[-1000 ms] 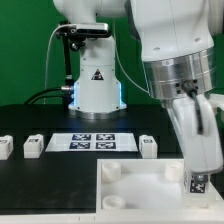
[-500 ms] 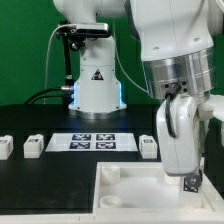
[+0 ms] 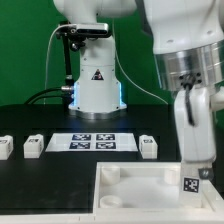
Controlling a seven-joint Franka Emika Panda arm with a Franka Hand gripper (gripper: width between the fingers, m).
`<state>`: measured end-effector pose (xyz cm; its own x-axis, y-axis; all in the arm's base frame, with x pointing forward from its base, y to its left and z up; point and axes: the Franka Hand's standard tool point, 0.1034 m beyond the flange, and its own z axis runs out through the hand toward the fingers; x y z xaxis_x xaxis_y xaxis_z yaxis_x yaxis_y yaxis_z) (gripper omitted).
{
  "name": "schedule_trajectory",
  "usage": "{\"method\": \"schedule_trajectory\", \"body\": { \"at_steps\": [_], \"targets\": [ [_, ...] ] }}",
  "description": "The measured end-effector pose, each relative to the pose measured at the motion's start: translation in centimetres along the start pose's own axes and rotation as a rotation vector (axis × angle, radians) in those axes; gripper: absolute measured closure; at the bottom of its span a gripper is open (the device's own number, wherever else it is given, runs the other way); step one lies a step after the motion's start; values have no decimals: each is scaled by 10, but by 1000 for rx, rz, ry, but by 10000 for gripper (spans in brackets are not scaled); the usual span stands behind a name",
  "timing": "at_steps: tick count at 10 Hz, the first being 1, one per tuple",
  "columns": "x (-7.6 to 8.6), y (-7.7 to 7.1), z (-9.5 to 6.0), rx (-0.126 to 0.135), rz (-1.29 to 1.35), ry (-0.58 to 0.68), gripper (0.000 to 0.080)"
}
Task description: Assemble one leg
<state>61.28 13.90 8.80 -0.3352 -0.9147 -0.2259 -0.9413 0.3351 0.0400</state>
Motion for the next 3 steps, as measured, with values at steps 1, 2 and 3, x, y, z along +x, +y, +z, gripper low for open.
{"method": "schedule_trajectory", "body": {
  "at_steps": [1, 2, 3],
  "targets": [
    [-9, 3, -11, 9, -12, -9, 152],
    [-12, 2, -15, 14, -14, -15, 150],
    [-11, 3, -13, 11, -15, -13, 150]
  ]
}}
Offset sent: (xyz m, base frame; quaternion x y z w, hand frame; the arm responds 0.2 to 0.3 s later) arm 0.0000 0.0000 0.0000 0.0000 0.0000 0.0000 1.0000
